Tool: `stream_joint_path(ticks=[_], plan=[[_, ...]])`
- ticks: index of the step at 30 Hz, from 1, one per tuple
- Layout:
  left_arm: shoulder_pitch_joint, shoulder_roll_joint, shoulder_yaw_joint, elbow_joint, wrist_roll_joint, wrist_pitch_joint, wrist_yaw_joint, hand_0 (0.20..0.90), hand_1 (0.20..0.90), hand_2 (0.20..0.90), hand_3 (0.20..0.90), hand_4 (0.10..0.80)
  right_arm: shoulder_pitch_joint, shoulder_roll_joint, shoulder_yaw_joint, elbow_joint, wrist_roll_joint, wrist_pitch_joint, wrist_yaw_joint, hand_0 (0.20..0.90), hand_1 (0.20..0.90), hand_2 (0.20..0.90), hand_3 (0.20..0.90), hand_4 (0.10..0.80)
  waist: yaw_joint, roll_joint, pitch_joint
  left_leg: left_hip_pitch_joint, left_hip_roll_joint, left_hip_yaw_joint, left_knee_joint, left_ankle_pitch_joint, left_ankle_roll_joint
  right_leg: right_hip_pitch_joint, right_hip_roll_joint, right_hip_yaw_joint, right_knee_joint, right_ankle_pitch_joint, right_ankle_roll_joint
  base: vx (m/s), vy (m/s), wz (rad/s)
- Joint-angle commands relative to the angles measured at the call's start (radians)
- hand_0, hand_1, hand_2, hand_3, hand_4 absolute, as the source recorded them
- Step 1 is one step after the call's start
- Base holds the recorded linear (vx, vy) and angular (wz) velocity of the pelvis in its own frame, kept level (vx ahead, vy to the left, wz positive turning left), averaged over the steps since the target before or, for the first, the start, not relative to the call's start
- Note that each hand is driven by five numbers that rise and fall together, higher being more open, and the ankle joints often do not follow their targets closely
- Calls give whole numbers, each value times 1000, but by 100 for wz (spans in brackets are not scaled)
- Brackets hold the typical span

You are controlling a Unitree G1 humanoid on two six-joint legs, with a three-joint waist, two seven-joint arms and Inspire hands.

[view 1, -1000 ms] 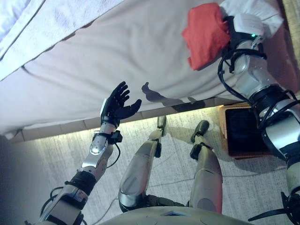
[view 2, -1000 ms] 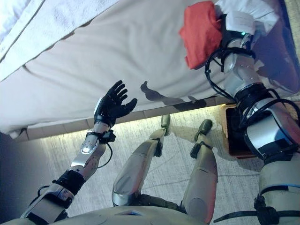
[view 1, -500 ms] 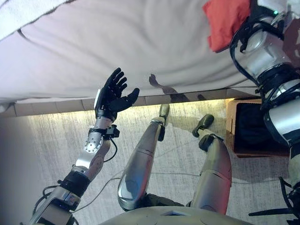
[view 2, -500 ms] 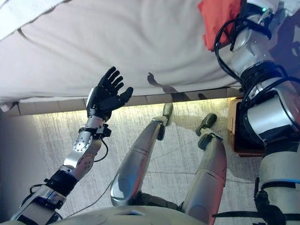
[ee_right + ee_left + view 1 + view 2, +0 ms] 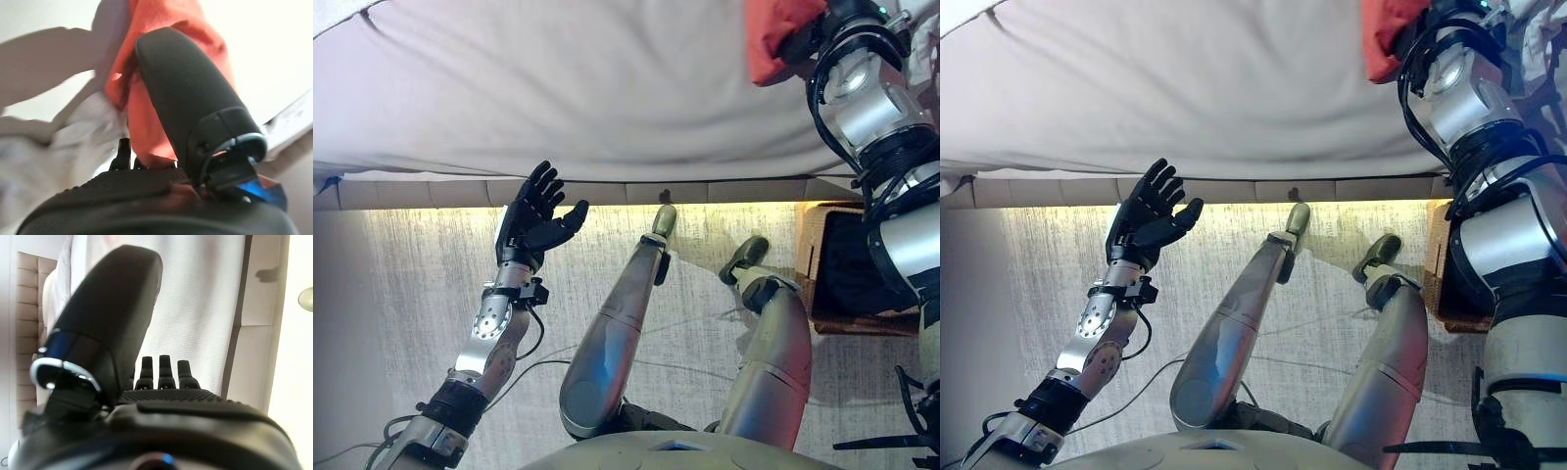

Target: Pick up the clothes from the bed and place them into the basket

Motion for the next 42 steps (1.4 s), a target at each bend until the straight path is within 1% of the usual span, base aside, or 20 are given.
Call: stream_joint_path(ticks=[1, 8, 12, 15, 22, 27, 28, 33, 35, 38, 40, 41, 42], plan=[[18, 55, 72, -85, -6, -104, -30, 900, 900, 900, 900, 800, -95, -16, 19, -107, 26, -97, -15, 300, 300, 300, 200, 100, 35, 18, -27, 51, -3, 14, -74, -58, 34, 102, 47, -18, 197, -154, -48, 2, -9, -35], [27, 63, 76, -59, -10, -127, -56, 900, 900, 900, 900, 800, -91, -24, 8, -68, 37, -88, -55, 300, 300, 300, 200, 100, 34, 5, -27, 93, 5, 14, -92, -62, 33, 150, 52, -28, 158, -138, -43, -11, 3, 12], [33, 67, 78, -49, -9, -134, -64, 900, 900, 900, 900, 800, -75, -38, 3, -39, 59, -69, -60, 300, 300, 300, 200, 100, 27, -8, -27, 160, 18, 25, -117, -69, 29, 224, 52, -35, 116, -132, -41, 0, 11, -2], [25, 65, 76, -44, -2, -131, -56, 900, 900, 900, 900, 800, -63, -44, -7, -16, 68, -74, -58, 300, 300, 300, 200, 100, 21, -15, -27, 194, 22, 31, -127, -72, 29, 261, 52, -39, 98, -129, -41, 12, 1, -11], [10, 58, 68, -20, 18, -118, -56, 900, 900, 900, 900, 800, -30, -74, -36, 33, 105, -105, -42, 300, 300, 300, 200, 100, 5, -42, -27, 320, 36, 48, -163, -89, 23, 398, 44, -50, 36, -125, -42, 23, 1, -7], [-7, 46, 63, 1, 42, -108, -46, 900, 900, 900, 900, 800, 15, -108, -77, 31, 182, -120, -18, 300, 300, 300, 200, 100, -13, -68, -27, 448, 55, 56, -202, -101, 20, 530, 36, -48, -20, -127, -42, 64, -8, -12], [-16, 39, 62, 6, 57, -94, -37, 900, 900, 900, 900, 800, 30, -118, -93, 33, 214, -132, -7, 300, 300, 300, 200, 100, -20, -77, -28, 487, 64, 59, -211, -104, 20, 573, 37, -46, -40, -127, -45, 88, -15, -18], [-27, 18, 40, 47, 89, -71, -26, 900, 900, 900, 900, 800, 75, -145, -147, 40, 300, -165, 23, 300, 300, 300, 200, 100, -43, -102, -82, 592, 99, 73, -266, -108, 13, 694, 57, -45, -144, -110, -47, 94, -15, -19], [-26, 16, 37, 56, 97, -72, -25, 900, 900, 900, 900, 800, 83, -151, -158, 33, 325, -172, 23, 300, 300, 300, 200, 100, -48, -108, -92, 612, 106, 79, -278, -108, 11, 715, 62, -44, -167, -106, -46, 42, -11, -26], [-18, 4, 36, 89, 132, -50, -3, 900, 900, 900, 900, 800, 135, -180, -208, -8, 446, -196, 59, 300, 300, 300, 200, 100, -76, -134, -147, 693, 134, 104, -337, -99, -1, 801, 88, -40, -264, -92, -42, 115, -14, -30], [-10, -2, 37, 108, 145, -35, -14, 900, 900, 900, 900, 800, 171, -190, -249, -28, 514, -209, 86, 300, 300, 300, 200, 100, -91, -149, -180, 740, 144, 118, -380, -91, -7, 845, 103, -32, -319, -83, -37, 56, -4, -29], [-9, -4, 36, 117, 153, -18, -24, 900, 900, 900, 900, 800, 184, -198, -265, -35, 546, -209, 103, 300, 300, 300, 200, 100, -99, -155, -194, 752, 147, 131, -410, -64, -3, 855, 106, -39, -351, -59, -41, 15, 12, -27], [-6, -4, 34, 128, 161, 1, -26, 900, 900, 900, 900, 800, 198, -206, -280, -43, 563, -206, 121, 300, 300, 300, 200, 100, -107, -160, -210, 771, 152, 139, -432, -58, -5, 870, 110, -36, -371, -55, -38, 5, 16, -24]])
